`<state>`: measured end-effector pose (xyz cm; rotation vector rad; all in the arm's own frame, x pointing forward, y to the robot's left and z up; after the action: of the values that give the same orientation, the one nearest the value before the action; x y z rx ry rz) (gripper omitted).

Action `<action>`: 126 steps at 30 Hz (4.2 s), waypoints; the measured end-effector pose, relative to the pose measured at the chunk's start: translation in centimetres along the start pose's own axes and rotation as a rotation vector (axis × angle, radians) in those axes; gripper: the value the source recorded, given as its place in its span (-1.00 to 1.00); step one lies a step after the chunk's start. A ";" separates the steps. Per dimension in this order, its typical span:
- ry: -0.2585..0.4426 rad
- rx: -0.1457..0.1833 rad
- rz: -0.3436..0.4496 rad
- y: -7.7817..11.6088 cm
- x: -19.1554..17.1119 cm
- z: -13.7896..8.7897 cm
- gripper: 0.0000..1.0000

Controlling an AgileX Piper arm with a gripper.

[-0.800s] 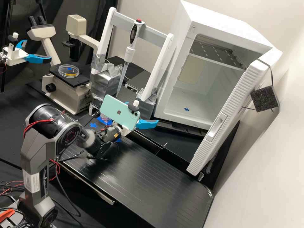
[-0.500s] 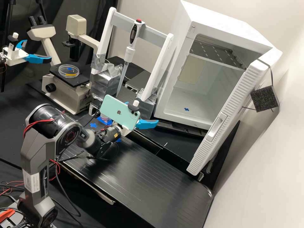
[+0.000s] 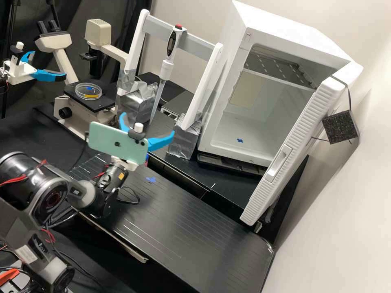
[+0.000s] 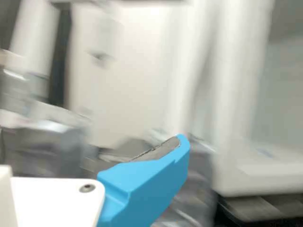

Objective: Move the petri dish to the bench

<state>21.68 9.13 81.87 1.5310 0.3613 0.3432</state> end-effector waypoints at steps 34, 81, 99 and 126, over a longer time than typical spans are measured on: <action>0.425 -0.063 -0.504 -10.0 14.6 -11.8 1.00; 0.273 0.057 -0.614 -17.0 24.3 -5.8 1.00; 0.185 0.018 -0.638 -16.9 24.9 -5.4 1.00; 0.157 0.010 -0.671 -17.9 24.5 -6.2 -1.00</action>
<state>40.91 25.09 63.57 1.3062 0.9663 -0.0698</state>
